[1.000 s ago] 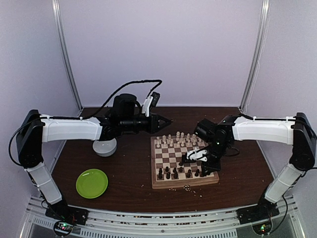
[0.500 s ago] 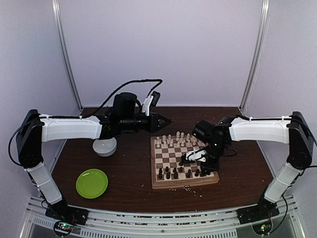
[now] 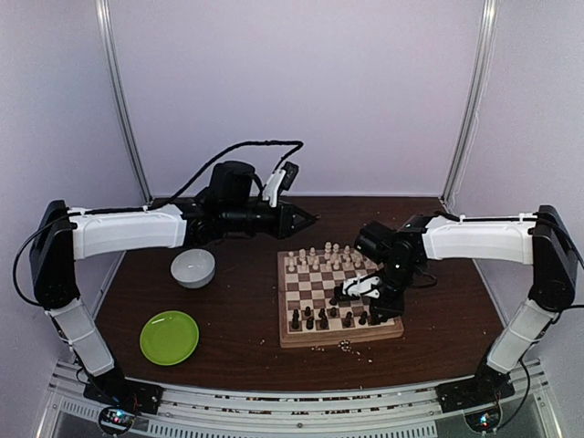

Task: Set up the chess pieces on the board
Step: Place the knight at b8, then place the pawn on the chessboard.

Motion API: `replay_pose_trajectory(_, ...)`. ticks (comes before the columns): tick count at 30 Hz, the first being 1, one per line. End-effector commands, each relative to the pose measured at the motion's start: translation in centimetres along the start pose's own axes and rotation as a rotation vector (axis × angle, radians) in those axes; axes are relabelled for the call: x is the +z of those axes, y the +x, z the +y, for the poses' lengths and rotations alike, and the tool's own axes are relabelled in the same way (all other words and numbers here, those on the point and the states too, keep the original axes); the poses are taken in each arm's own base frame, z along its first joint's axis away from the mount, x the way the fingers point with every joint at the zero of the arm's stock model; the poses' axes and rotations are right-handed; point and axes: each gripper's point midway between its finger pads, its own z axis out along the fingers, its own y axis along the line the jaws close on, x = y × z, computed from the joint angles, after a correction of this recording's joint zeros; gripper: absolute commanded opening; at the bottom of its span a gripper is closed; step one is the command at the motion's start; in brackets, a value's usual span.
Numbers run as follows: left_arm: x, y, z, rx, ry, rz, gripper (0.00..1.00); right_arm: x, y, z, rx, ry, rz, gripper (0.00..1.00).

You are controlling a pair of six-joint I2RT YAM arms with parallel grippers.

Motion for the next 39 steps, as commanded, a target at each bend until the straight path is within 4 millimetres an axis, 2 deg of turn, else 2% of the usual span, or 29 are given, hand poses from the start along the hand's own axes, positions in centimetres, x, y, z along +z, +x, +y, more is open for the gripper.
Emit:
replay_pose_trajectory(1,-0.8,-0.5,0.0,0.069,-0.034,0.086,0.0,-2.9,-0.4,0.3,-0.025,0.032,-0.063,0.34)
replay_pose_trajectory(2,-0.9,-0.5,0.1,0.082,-0.043,0.103,0.0,-3.4,-0.4,0.6,-0.025,0.025,-0.076,0.35)
replay_pose_trajectory(4,-1.3,0.8,0.5,0.096,-0.074,0.195,0.0,-4.4,-0.4,1.1,-0.02,0.004,-0.103,0.35)
replay_pose_trajectory(7,-2.2,2.0,0.4,0.133,-0.099,0.335,0.0,-7.5,-0.4,1.1,0.01,-0.01,-0.2,0.35)
replay_pose_trajectory(10,-2.9,5.0,0.5,0.168,-0.119,0.534,0.0,-10.6,-0.3,-0.4,0.085,0.012,-0.337,0.36)
replay_pose_trajectory(13,-3.4,7.6,0.7,0.172,-0.143,0.695,0.0,-12.3,-0.1,-3.5,0.188,0.079,-0.477,0.37)
replay_pose_trajectory(15,-3.5,8.7,1.0,0.185,-0.166,0.765,0.0,-12.2,0.3,-5.0,0.244,0.121,-0.511,0.37)
replay_pose_trajectory(18,-2.9,10.0,1.4,0.202,-0.202,0.841,0.0,-11.9,0.6,-6.1,0.288,0.137,-0.53,0.37)
replay_pose_trajectory(26,0.4,12.7,1.9,0.236,-0.236,0.982,0.0,-11.7,0.7,-6.6,0.289,0.163,-0.527,0.37)
replay_pose_trajectory(32,1.5,14.9,2.6,0.245,-0.261,1.047,0.01,-11.4,0.9,-6.3,0.28,0.162,-0.523,0.37)
replay_pose_trajectory(39,2.9,16.4,3.3,0.269,-0.28,1.054,0.01,-11.1,0.8,-6.1,0.279,0.144,-0.521,0.37)
